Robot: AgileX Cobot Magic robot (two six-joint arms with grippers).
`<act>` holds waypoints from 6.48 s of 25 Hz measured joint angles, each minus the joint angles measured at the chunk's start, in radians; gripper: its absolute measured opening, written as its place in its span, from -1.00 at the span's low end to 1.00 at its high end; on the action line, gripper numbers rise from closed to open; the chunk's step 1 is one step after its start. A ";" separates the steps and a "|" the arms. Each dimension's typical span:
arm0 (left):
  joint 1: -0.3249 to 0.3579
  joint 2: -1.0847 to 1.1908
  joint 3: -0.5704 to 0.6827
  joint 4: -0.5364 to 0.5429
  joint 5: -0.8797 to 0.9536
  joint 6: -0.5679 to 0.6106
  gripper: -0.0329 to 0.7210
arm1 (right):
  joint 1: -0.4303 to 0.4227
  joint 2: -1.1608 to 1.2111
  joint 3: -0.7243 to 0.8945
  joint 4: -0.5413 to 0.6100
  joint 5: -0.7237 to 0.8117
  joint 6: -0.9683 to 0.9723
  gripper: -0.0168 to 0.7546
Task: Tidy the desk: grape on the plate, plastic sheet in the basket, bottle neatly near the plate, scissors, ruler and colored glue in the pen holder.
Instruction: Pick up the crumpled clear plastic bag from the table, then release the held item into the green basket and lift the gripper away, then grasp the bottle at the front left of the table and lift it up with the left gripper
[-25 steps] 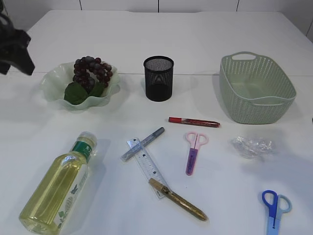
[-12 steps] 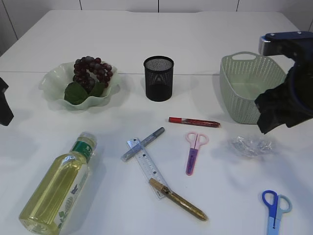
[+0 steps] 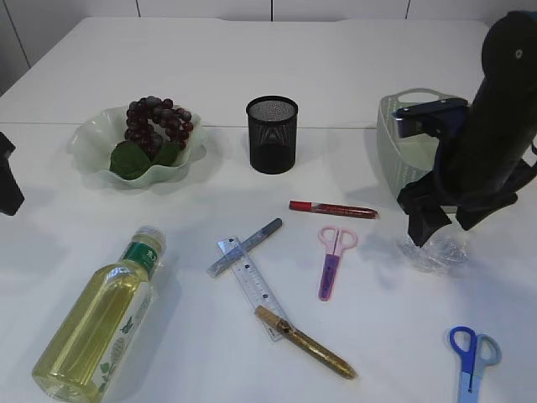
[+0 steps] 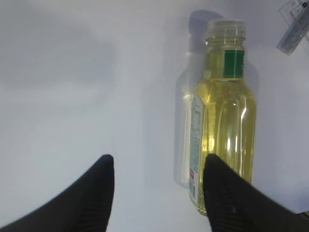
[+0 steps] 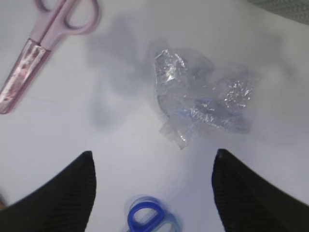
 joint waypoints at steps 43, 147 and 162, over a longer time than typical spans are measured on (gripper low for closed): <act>0.000 -0.002 0.000 -0.022 -0.018 0.000 0.22 | 0.000 0.155 -0.086 -0.045 -0.009 -0.005 -0.54; -0.324 0.411 0.000 0.128 -0.056 -0.285 0.72 | -0.160 -0.453 0.094 -0.045 0.214 0.158 0.45; -0.327 0.483 -0.002 0.120 -0.080 -0.290 0.56 | -0.160 -0.453 0.095 -0.044 0.208 0.154 0.45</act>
